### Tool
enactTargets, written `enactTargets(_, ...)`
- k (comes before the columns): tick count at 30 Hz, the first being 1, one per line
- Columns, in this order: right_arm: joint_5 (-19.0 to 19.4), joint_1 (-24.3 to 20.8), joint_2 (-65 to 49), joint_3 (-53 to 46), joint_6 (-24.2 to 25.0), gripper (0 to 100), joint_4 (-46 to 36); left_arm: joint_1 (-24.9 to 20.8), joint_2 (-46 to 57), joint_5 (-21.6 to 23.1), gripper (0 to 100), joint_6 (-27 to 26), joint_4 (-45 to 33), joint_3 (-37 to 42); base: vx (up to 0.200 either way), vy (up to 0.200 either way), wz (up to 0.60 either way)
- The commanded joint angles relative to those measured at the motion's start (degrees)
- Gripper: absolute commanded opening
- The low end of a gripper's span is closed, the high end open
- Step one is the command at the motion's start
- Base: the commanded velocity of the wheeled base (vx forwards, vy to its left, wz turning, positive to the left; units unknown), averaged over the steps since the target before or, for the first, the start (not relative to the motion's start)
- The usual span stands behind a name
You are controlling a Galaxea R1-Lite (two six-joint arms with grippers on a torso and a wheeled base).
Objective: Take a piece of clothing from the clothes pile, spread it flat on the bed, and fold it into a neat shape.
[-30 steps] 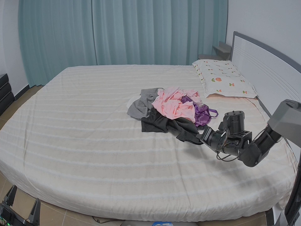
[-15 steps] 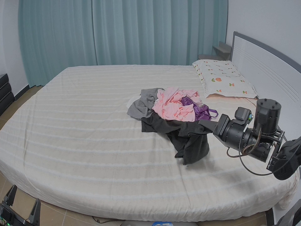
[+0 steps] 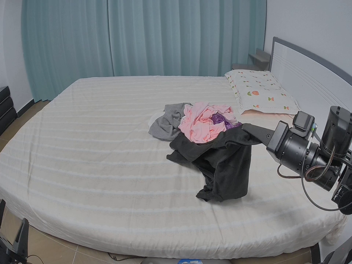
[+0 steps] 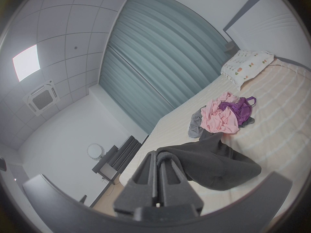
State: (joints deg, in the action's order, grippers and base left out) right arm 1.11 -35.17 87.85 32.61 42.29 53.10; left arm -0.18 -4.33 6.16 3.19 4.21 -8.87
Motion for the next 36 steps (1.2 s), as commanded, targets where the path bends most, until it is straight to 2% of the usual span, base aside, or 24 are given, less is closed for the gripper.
enactTargets(1, 0.03, -2.01, -3.73, -0.44, -3.53, 0, 0.07, -0.26, -21.78, 12.92, 100, -0.38, 1.42, -8.26, 0.000, 0.000, 0.00)
enactTargets(6, -0.05, -3.15, -3.73, -1.41, -3.71, 0, 0.16, -1.57, -36.28, 18.37, 100, -0.56, 1.86, -8.35, 0.000, 0.000, 0.00)
enactTargets(13, -0.05, -2.97, -3.21, -0.53, -3.71, 0, 0.16, -8.78, -52.45, 18.45, 100, -0.65, 4.41, -8.44, 0.000, 0.000, 0.00)
enactTargets(21, -0.05, -2.36, -3.65, 0.17, -3.62, 0, 0.16, -14.85, -70.73, 17.31, 100, -0.29, 17.33, -8.53, 0.000, 0.000, 0.00)
enactTargets(25, 0.03, -1.57, -3.12, 0.52, -3.62, 0, 0.25, -17.40, -79.43, 13.18, 100, -0.03, 25.68, -8.62, 0.000, 0.000, 0.00)
enactTargets(26, 0.03, -1.57, -3.12, 0.52, -3.62, 0, 0.25, -17.40, -79.43, 13.18, 100, -0.03, 25.68, -8.62, 0.000, 0.000, 0.00)
enactTargets(28, 0.12, -0.95, -2.94, 0.44, -3.27, 0, 0.25, -19.50, -85.32, 9.31, 100, -0.03, 30.34, -8.70, 0.000, 0.000, 0.00)
enactTargets(32, 0.03, -0.95, -2.94, 0.00, -3.18, 0, 0.25, -21.09, -90.24, 7.29, 100, -0.03, 33.06, -10.37, 0.000, 0.000, 0.00)
enactTargets(36, 0.03, -1.13, -3.29, 0.44, -3.27, 0, 0.25, -25.48, -97.63, 3.42, 100, 1.90, 38.07, -13.98, 0.000, 0.000, 0.00)
